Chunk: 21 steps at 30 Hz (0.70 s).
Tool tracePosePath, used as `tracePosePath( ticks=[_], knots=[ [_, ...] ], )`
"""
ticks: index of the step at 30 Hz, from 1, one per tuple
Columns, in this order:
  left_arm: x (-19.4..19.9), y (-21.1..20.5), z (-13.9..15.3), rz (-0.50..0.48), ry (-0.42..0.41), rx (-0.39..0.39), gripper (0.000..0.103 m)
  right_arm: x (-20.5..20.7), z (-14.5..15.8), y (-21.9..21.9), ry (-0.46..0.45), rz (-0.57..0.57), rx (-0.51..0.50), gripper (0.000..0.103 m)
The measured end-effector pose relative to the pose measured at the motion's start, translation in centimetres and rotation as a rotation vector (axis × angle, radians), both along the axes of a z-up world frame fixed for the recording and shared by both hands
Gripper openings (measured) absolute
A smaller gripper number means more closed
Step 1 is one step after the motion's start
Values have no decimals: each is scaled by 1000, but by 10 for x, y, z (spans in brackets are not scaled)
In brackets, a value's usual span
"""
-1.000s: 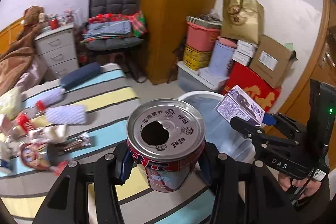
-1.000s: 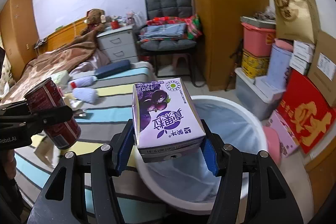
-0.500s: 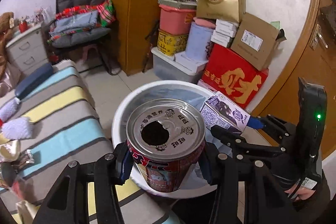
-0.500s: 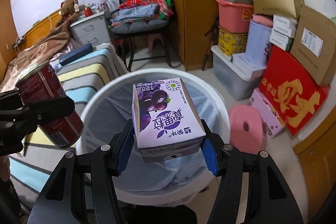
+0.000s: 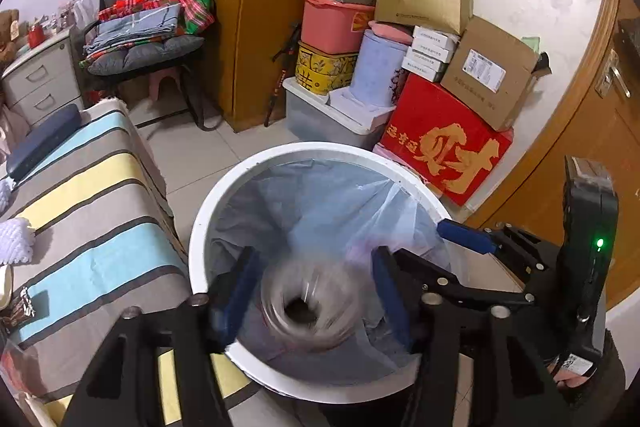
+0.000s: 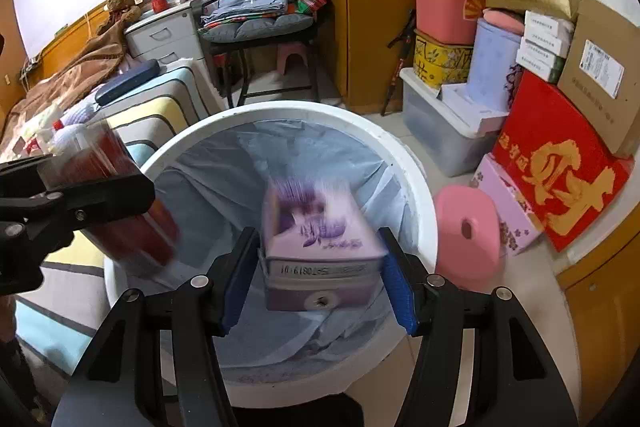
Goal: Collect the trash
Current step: 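Open both tools to drop the carton and can into the bin, then move both tools back toward the cluttered table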
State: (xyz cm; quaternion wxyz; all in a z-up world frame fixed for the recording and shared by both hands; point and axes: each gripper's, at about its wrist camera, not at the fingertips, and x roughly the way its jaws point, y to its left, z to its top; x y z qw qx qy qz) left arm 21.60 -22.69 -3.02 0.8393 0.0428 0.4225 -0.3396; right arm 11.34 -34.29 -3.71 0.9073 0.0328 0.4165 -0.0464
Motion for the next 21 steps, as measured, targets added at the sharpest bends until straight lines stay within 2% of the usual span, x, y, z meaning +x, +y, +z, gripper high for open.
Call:
tracePosePath(
  ticks=[1, 10, 21],
  knots=[
    [0, 2, 1, 5, -4, -3, 73, 1, 1, 0, -1, -3, -3, 61],
    [-8, 23, 16, 60, -53, 6, 73, -5, 11, 5, -53, -18, 15, 61],
    [-25, 61, 38, 118, -98, -20, 73, -12, 27, 25, -111, -8, 16, 61]
  ],
)
